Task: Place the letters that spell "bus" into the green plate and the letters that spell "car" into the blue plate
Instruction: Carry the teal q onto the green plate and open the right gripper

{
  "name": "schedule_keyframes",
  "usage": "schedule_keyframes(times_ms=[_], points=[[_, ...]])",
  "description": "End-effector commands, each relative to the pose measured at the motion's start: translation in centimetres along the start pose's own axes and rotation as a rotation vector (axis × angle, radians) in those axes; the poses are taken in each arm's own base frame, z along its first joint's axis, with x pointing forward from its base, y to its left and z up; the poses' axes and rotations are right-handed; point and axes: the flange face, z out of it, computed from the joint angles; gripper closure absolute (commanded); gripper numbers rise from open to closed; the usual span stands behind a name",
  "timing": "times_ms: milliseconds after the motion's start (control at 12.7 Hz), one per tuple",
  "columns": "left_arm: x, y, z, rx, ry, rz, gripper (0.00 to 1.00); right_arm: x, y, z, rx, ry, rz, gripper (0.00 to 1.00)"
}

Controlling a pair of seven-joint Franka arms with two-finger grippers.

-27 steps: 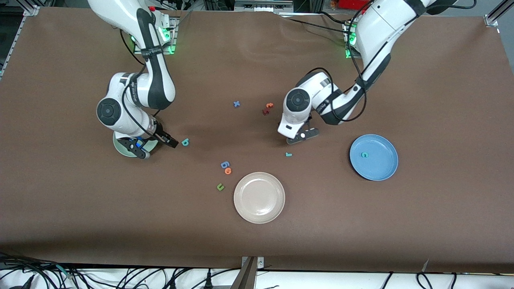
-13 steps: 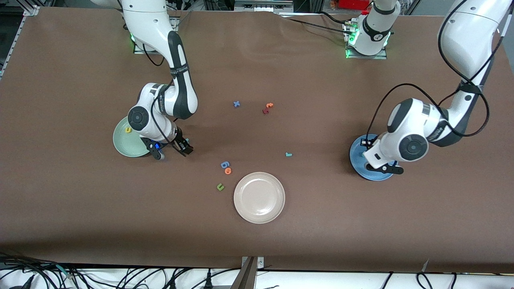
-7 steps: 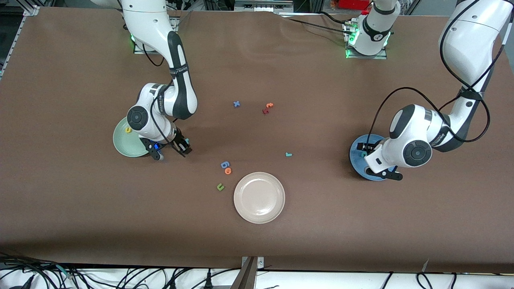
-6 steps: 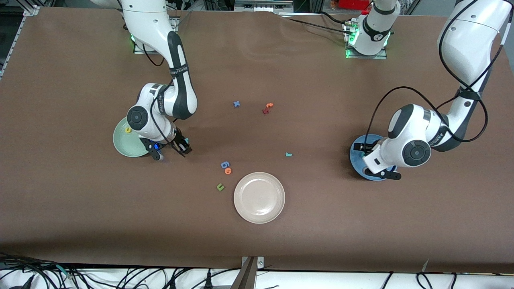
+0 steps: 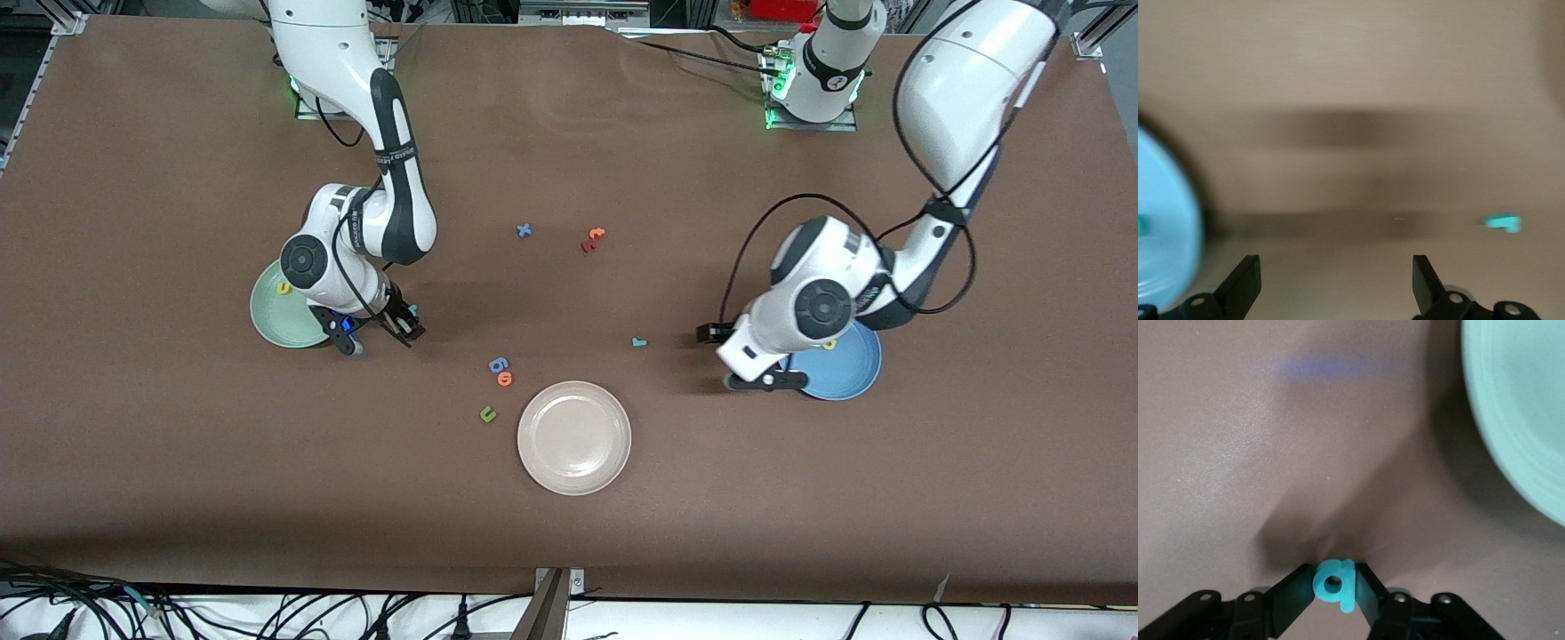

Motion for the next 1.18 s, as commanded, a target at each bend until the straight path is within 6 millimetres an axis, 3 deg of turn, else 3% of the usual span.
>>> schedule_keyframes(times_ms=[0,237,552,789,1104], points=[[1.6,4.0,1.1,0.001,0.028,0.023,0.0,1.2,0.4,-3.7,0.004,-0.052,-0.003,0.87],[1.2,8.0,2.3,-0.037,0.102,0.013,0.0,3.3,1.3,-8.1,-0.052,-0.101,-0.053,0.87],[0.9,9.5,5.3,0.001,0.129,0.027,0.0,6.6,5.0,-10.6,-0.128,-0.136,-0.157,0.87],[0.3,10.4,6.8,0.046,0.134,0.017,0.01,8.7,8.2,-9.0,-0.164,-0.141,-0.264,0.87],[-0.3,11.2,7.2,0.048,0.13,0.009,0.04,10.3,9.5,-6.5,-0.188,-0.072,-0.288,0.87]])
